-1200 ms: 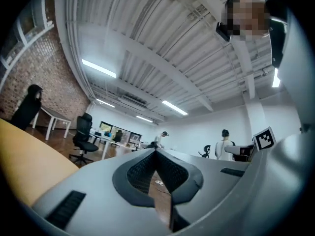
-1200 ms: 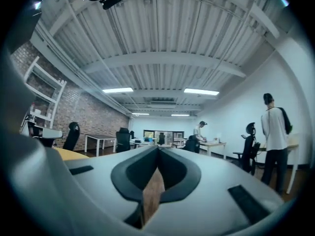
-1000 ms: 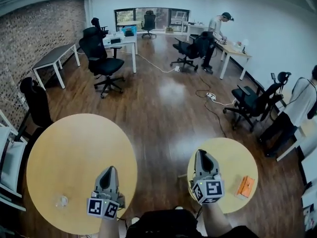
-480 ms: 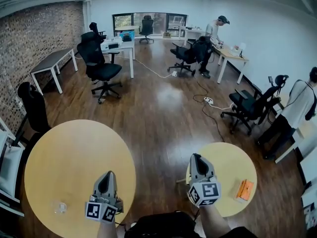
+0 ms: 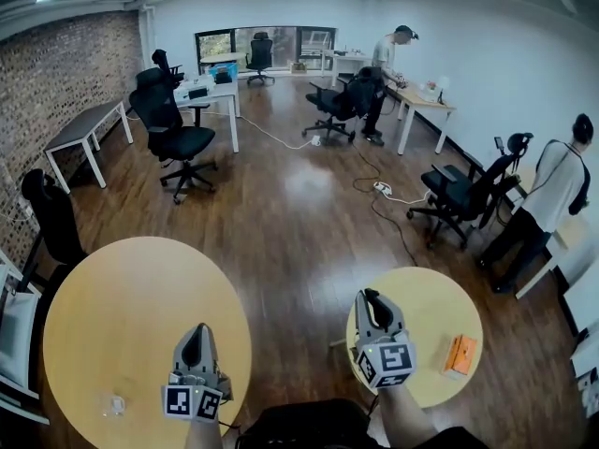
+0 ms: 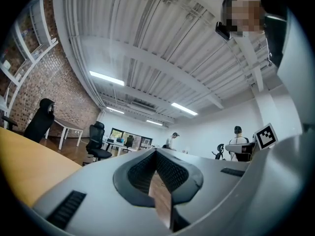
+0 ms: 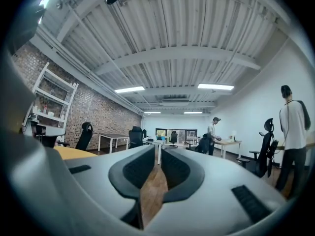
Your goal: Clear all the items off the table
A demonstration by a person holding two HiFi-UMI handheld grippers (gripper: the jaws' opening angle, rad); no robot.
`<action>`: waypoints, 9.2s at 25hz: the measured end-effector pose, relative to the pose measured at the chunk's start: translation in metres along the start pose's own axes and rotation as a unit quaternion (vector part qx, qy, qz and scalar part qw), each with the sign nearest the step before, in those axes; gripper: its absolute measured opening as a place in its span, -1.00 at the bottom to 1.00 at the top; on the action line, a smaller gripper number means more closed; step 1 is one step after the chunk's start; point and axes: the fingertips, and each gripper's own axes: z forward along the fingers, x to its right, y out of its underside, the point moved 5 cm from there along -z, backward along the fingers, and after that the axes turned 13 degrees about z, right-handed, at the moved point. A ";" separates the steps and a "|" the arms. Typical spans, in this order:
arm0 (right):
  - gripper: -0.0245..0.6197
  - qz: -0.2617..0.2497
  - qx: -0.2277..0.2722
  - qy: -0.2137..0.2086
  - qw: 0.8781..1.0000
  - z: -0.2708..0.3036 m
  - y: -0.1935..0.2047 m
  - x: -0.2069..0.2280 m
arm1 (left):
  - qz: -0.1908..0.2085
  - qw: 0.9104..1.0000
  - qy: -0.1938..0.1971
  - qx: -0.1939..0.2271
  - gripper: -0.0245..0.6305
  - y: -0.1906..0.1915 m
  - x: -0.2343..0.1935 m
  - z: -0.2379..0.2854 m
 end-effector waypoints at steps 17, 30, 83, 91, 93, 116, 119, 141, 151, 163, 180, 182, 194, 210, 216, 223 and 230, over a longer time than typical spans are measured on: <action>-0.91 0.019 -0.011 -0.035 0.999 0.010 0.001 -0.014 | 0.007 1.000 -0.017 -0.004 -0.93 -0.001 -0.015 -0.021; -0.91 -0.006 -0.055 -0.215 0.975 0.064 0.038 -0.196 | 0.065 0.981 -0.182 0.009 -0.93 -0.033 -0.120 -0.163; -0.91 -0.068 -0.272 -0.555 0.783 0.104 0.219 -0.478 | 0.049 0.798 -0.557 -0.225 -0.36 0.074 -0.211 -0.370; -0.91 -0.081 -0.322 -0.542 0.772 0.088 0.264 -0.480 | 0.045 0.787 -0.557 -0.262 -0.36 0.112 -0.243 -0.381; -0.91 -0.081 -0.330 -0.538 0.771 0.085 0.271 -0.481 | 0.046 0.782 -0.562 -0.266 -0.37 0.118 -0.253 -0.388; -0.91 -0.085 -0.338 -0.484 0.803 0.105 0.280 -0.453 | 0.054 0.797 -0.571 -0.189 -0.80 0.121 -0.289 -0.395; -0.91 -0.076 -0.327 -0.472 0.815 0.103 0.271 -0.449 | 0.060 0.815 -0.551 -0.171 -0.81 0.106 -0.289 -0.388; -0.91 0.023 -0.146 -0.209 0.967 0.027 0.122 -0.276 | 0.076 0.967 -0.218 -0.107 -0.81 0.022 -0.242 -0.190; -0.91 0.022 -0.058 -0.050 0.997 -0.019 0.045 -0.080 | 0.054 0.996 -0.051 -0.059 -0.81 0.033 -0.090 -0.020; -0.91 0.014 -0.014 0.098 0.995 -0.103 -0.004 0.144 | -0.005 0.993 0.114 -0.026 -0.81 0.061 0.136 0.119; -0.91 0.079 0.026 0.331 0.940 -0.237 0.001 0.251 | -0.046 0.939 0.337 -0.037 -0.81 0.094 0.335 0.215; -0.91 0.076 0.029 0.347 0.934 -0.245 0.001 0.250 | -0.052 0.933 0.353 -0.034 -0.81 0.099 0.346 0.220; -0.91 0.090 0.031 0.391 0.916 -0.255 0.018 0.256 | -0.057 0.899 0.433 -0.042 -0.81 0.128 0.397 0.236; -0.91 0.130 -0.049 0.395 0.908 -0.229 0.076 0.275 | -0.009 0.852 0.519 -0.073 -0.81 0.220 0.474 0.239; -0.91 0.143 -0.081 0.395 0.904 -0.227 0.112 0.282 | 0.010 0.850 0.519 -0.094 -0.81 0.266 0.493 0.234; -0.91 0.159 -0.101 0.380 0.906 -0.214 0.130 0.283 | 0.035 0.848 0.514 -0.128 -0.81 0.303 0.490 0.226; -0.91 0.135 -0.149 0.368 0.908 -0.212 0.157 0.276 | 0.020 0.852 0.502 -0.149 -0.81 0.324 0.490 0.221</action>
